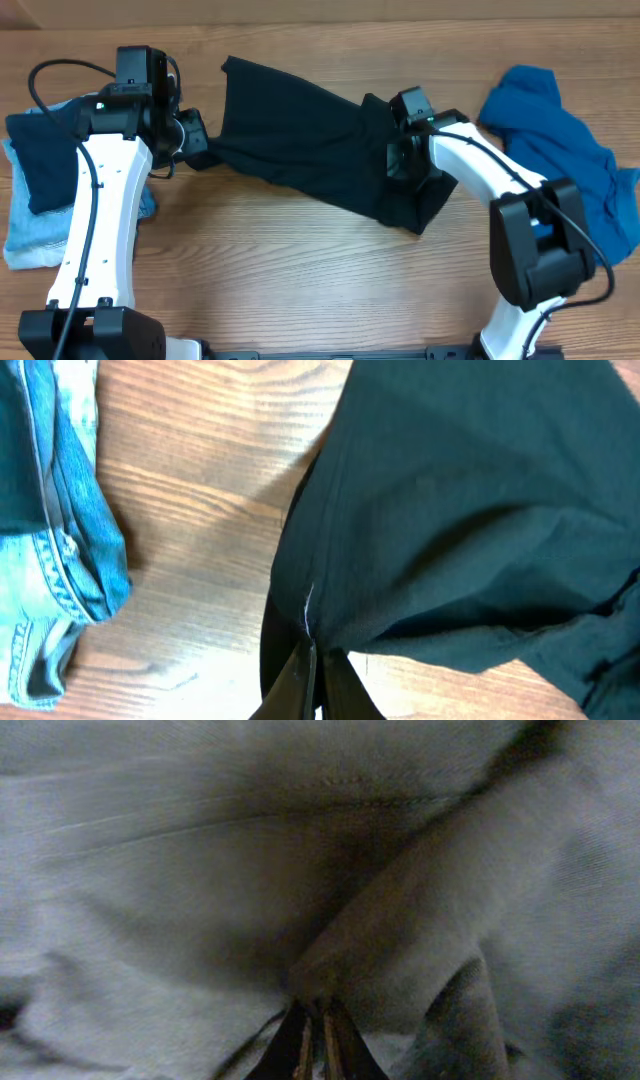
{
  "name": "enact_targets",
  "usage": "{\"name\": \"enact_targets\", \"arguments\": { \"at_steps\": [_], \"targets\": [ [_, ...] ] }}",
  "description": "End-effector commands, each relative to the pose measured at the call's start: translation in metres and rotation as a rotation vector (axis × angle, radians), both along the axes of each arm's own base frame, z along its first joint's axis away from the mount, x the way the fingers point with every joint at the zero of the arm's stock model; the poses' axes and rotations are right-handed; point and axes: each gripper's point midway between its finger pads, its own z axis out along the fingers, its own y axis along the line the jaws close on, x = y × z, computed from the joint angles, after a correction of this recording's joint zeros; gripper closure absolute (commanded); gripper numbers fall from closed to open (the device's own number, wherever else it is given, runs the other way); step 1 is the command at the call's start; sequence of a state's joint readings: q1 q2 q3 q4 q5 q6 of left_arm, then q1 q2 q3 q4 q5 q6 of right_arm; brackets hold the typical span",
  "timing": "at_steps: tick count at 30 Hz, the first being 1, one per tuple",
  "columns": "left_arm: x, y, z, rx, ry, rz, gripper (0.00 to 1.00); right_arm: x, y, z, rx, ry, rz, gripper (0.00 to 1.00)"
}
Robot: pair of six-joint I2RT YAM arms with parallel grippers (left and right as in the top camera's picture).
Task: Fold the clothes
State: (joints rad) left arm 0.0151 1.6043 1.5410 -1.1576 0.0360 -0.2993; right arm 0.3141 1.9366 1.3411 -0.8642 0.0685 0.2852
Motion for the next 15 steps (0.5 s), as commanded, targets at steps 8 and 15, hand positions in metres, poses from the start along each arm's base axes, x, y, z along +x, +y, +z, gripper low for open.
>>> {"name": "enact_targets", "arguments": {
  "at_steps": [8, 15],
  "targets": [
    [0.017, 0.003, 0.037, 0.045, -0.122, -0.073, 0.96, 0.006, -0.042, 0.273, -0.026, -0.519, 0.022, 0.96],
    [0.029, 0.003, 0.075, 0.055, -0.219, -0.081, 0.96, 0.001, -0.075, 0.274, -0.096, -0.502, -0.031, 0.96]
  ]
}}
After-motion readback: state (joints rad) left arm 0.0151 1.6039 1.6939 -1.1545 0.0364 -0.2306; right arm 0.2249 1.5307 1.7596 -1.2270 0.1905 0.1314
